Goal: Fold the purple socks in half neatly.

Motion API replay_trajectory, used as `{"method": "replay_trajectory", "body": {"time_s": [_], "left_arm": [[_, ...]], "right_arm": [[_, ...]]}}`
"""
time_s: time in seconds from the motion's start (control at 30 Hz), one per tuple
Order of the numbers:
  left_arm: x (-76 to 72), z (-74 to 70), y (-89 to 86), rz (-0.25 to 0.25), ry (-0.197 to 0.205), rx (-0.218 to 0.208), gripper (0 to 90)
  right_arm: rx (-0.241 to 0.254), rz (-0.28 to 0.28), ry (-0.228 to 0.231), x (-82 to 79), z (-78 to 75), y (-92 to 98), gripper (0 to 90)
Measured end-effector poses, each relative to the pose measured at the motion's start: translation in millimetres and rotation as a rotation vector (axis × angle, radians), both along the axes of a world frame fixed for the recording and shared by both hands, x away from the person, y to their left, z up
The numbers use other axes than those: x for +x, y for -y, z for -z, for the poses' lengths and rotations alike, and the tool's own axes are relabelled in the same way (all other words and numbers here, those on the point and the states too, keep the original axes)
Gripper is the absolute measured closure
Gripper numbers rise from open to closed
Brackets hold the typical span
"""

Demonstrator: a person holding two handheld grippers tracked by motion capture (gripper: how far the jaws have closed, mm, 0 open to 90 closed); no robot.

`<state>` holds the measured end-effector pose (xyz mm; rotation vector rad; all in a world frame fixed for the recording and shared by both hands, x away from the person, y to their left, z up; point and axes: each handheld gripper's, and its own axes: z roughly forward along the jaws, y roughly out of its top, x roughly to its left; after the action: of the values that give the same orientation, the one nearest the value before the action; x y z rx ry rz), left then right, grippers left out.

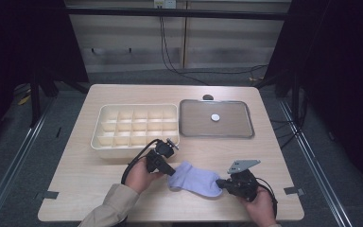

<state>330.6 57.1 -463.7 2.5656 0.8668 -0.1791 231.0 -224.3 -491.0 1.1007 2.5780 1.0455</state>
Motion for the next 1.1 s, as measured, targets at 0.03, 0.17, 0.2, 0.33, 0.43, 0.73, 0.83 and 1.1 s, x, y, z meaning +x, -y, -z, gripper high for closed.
{"method": "replay_trajectory", "body": {"time_s": [0.03, 0.17, 0.2, 0.33, 0.43, 0.73, 0.83, 1.1], "left_arm": [[0.2, -1.7, -1.6, -0.001, -0.006, -0.007, 82.1], [-1.3, -8.5, -4.3, 0.007, -0.015, -0.032, 82.1], [-1.8, -10.7, -4.5, 0.015, -0.018, -0.034, 82.0], [-3.3, -18.9, -5.0, 0.023, -0.028, -0.049, 82.0], [-4.1, -24.3, -5.4, 0.025, -0.028, -0.059, 82.1], [-7.5, -33.5, -6.5, 0.034, -0.038, -0.065, 82.2], [-7.5, -36.2, -7.1, 0.036, -0.043, -0.075, 82.2], [-8.0, -40.4, -7.9, 0.040, -0.040, -0.067, 82.3]], "right_arm": [[0.002, -0.001, -0.001, 0.0, 0.1, -0.1, 89.9], [-0.007, 0.000, -0.001, 0.0, -0.6, -1.3, 89.9], [-0.007, -0.007, 0.003, 0.3, -0.4, -1.8, 90.0], [-0.006, -0.008, -0.003, 0.1, -0.6, -3.4, 89.9], [0.003, -0.019, -0.002, 0.5, -0.2, -5.4, 89.9], [-0.006, -0.033, -0.002, 0.7, -0.9, -12.2, 89.9], [-0.006, -0.038, 0.001, 1.4, -0.8, -13.6, 89.9], [0.001, -0.045, -0.006, 1.9, -0.5, -21.0, 89.9]]}}
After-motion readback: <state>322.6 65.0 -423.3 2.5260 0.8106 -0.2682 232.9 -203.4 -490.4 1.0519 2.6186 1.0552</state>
